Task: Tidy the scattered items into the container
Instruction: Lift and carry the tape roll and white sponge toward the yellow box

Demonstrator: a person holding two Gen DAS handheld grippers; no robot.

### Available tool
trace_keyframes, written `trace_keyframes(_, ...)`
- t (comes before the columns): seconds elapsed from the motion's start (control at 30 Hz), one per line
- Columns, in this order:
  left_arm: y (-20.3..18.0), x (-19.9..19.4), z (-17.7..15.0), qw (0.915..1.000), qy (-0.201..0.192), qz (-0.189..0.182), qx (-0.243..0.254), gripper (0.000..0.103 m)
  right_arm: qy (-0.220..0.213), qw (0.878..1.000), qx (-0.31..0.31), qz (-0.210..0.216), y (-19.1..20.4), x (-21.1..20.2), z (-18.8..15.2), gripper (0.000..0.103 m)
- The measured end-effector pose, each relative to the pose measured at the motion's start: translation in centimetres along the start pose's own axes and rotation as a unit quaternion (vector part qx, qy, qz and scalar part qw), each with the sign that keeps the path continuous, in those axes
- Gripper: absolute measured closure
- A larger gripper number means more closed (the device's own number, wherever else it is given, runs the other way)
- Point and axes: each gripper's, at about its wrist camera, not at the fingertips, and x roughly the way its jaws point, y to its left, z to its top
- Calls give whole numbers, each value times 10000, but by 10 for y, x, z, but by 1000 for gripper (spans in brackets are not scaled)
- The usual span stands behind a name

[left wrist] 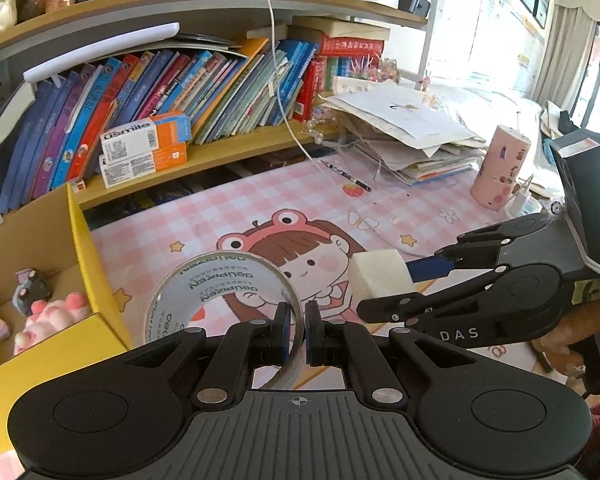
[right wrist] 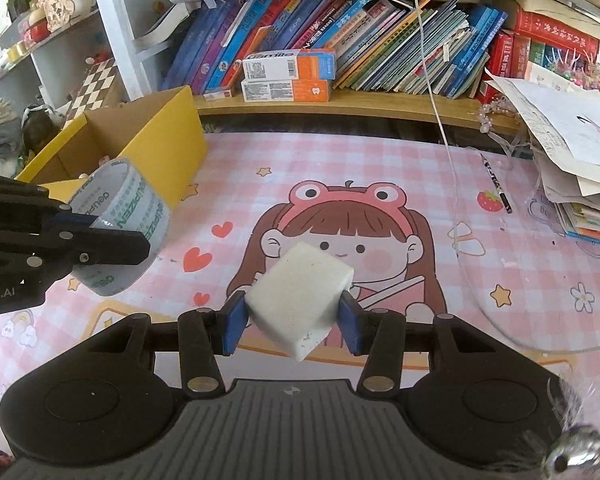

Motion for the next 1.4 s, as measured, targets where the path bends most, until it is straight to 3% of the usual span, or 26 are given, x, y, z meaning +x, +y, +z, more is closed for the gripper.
trace_keyframes(0.67, 48, -64, -29, 9994, -298, -187, -74, 97, -153, 9998, -99, 8, 84, -14, 8, 57)
trace_keyframes(1.03, 89, -98, -39, 9980, -579, 19, -266, 97, -376, 9988, -320, 19, 120, -17, 31, 57)
trace_keyframes(1.4, 132, -124, -35, 9933, -971, 400, -489, 97, -513, 9945, -865, 296, 166, -8, 61, 57)
